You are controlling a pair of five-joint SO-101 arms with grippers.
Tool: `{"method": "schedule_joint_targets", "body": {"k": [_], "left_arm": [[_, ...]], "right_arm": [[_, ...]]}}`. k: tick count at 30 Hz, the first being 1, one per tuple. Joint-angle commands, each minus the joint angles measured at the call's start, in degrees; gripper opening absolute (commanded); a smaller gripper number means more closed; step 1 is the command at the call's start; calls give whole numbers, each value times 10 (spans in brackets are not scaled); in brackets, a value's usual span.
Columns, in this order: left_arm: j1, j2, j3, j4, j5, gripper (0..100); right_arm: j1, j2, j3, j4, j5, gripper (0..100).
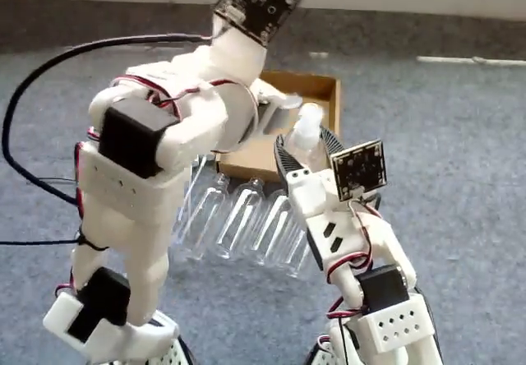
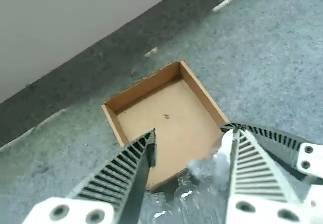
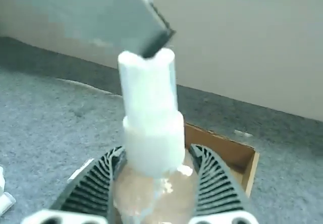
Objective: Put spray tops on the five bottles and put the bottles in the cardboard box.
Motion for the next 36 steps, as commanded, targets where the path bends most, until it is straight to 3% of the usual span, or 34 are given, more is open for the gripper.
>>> {"method": "schedule_joint_targets", "body": {"k": [1, 7, 11, 17, 22, 28, 33, 36], "left_arm": [[-77, -1, -103, 2, -5, 224], [-145, -3, -156, 41, -14, 224], [-205, -40, -92, 47, -32, 224], [-284, -225, 198, 47, -79, 224], [-301, -430, 494, 44, -134, 226], [-321, -640, 873, -96, -135, 228], [-403, -736, 1008, -204, -151, 228], [-415, -750, 1062, -246, -160, 228]], "right_arm": [[13, 1, -41, -12, -5, 4], [14, 20, -42, -15, -5, 4], [40, 118, -80, -47, -5, 4], [63, 329, -228, -78, -5, 4], [34, 482, -348, -105, -9, 4], [5, 647, -448, -176, -9, 4], [-10, 753, -519, -209, -9, 4], [-11, 803, -548, -233, -9, 4]]}}
